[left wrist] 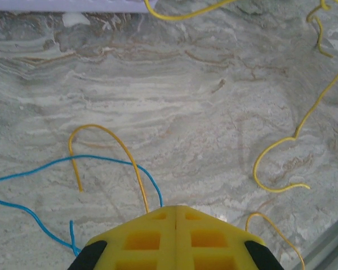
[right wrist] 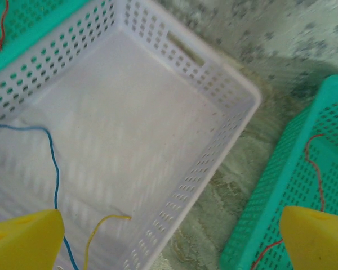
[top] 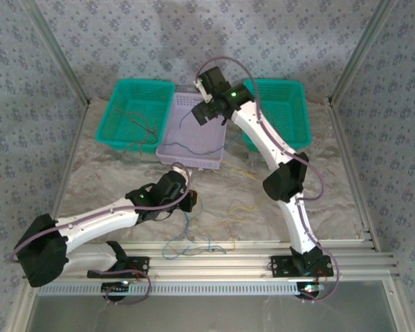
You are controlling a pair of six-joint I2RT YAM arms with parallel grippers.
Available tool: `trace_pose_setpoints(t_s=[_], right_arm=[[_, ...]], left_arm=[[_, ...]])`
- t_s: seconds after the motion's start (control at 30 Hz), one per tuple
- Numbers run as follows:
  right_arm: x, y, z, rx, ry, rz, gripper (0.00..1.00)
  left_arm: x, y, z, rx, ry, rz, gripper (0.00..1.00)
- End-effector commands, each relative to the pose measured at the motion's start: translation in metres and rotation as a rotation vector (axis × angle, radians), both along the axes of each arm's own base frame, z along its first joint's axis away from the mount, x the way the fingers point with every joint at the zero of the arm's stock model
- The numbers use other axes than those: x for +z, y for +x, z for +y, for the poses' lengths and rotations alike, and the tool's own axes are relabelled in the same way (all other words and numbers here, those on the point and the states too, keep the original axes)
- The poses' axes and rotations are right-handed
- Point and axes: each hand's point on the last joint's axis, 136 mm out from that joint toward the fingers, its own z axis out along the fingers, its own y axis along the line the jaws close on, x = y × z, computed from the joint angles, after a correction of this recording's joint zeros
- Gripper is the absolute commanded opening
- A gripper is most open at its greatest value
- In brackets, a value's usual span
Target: Untangle the cables
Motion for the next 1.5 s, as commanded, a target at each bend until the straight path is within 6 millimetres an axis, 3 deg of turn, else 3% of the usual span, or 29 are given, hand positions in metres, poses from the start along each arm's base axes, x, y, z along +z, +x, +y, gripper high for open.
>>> trace_pose_setpoints(t_s=[0.0, 0.1, 0.2, 0.3, 0.43, 0.6, 0.8, 1.03, 1.33, 1.47], right_arm=[[0.05, -0.009, -0.011, -0.015, 0.07, -0.083, 1.0], [0.063, -0.015, -0.01, -0.006, 0.104, -0.096, 1.0], [0.078, -0.026, 0.003, 0.049, 0.208, -0.086, 1.0], [0.086, -0.032, 0.012, 0.086, 0.277, -0.077, 1.0], [0.076, -0.033, 0.015, 0.099, 0.265, -0.046, 0.98], [0.069, -0.038, 0.005, 0.066, 0.233, -0.021, 0.98], [0.074, -0.059, -0.012, 0.03, 0.251, -0.052, 0.99], [0.068, -0.094, -0.032, 0.024, 0.318, -0.075, 1.0], [0.046, -0.134, -0.047, 0.034, 0.316, -0.038, 0.98], [0.038, -0.155, -0.052, 0.046, 0.326, -0.019, 0.98]], left_arm=[[-0.005, -0.016, 0.007, -0.022, 0.0, 0.064, 0.15], [-0.012, -0.026, 0.013, -0.01, -0.018, 0.099, 0.37], [-0.016, -0.034, 0.014, -0.017, -0.044, 0.126, 0.49], [-0.022, -0.045, 0.012, -0.045, -0.034, 0.147, 0.51], [-0.033, -0.056, 0.01, -0.074, -0.009, 0.169, 0.51], [-0.049, -0.066, 0.012, -0.09, 0.012, 0.201, 0.53], [-0.067, -0.075, -0.003, -0.143, 0.022, 0.254, 0.54], [-0.082, -0.079, -0.007, -0.169, 0.078, 0.278, 0.44], [-0.072, -0.063, -0.011, -0.184, 0.155, 0.218, 0.0], [-0.073, -0.045, -0.004, -0.15, 0.184, 0.198, 0.0]])
